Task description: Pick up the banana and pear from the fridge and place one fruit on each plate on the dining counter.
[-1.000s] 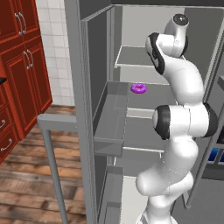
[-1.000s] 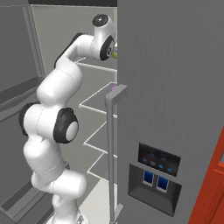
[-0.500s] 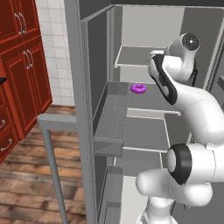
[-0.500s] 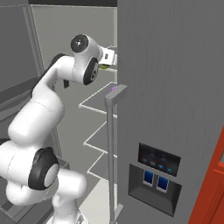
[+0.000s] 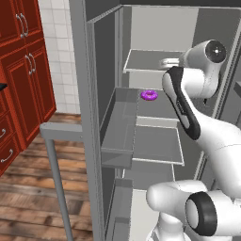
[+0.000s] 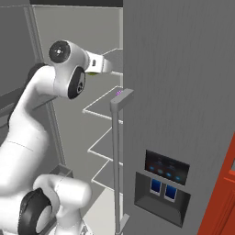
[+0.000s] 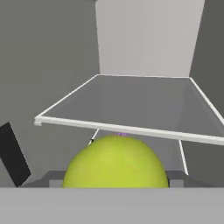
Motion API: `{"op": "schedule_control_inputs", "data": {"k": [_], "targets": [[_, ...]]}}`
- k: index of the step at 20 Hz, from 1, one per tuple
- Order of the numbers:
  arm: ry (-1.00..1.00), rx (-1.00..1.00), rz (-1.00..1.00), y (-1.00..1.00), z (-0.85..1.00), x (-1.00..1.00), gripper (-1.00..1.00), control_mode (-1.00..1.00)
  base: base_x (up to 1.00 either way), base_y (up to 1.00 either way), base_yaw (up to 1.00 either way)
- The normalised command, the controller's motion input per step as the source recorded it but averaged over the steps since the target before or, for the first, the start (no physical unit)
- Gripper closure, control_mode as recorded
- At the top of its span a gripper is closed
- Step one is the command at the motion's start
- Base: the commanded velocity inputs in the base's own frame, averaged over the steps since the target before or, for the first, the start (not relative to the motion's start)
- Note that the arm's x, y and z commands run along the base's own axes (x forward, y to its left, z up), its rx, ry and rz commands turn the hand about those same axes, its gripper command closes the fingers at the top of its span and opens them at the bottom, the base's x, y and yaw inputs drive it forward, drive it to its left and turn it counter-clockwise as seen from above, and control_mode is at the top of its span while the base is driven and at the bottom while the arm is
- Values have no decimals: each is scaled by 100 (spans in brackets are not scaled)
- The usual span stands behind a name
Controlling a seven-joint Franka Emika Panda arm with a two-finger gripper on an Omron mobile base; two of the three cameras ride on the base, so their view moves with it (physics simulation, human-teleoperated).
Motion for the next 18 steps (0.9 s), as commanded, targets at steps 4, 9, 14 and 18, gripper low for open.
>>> {"op": "schedule_control_inputs", "data": {"k": [4,9,14,18], "targets": [[0,0,3,2,45,-90,100,-100,0,0,0],[0,0,2,0,41,-96,100,-100,0,0,0],[0,0,2,0,38,-100,100,-100,0,0,0],[0,-1,3,0,-7,-99,100,-100,0,0,0]]}}
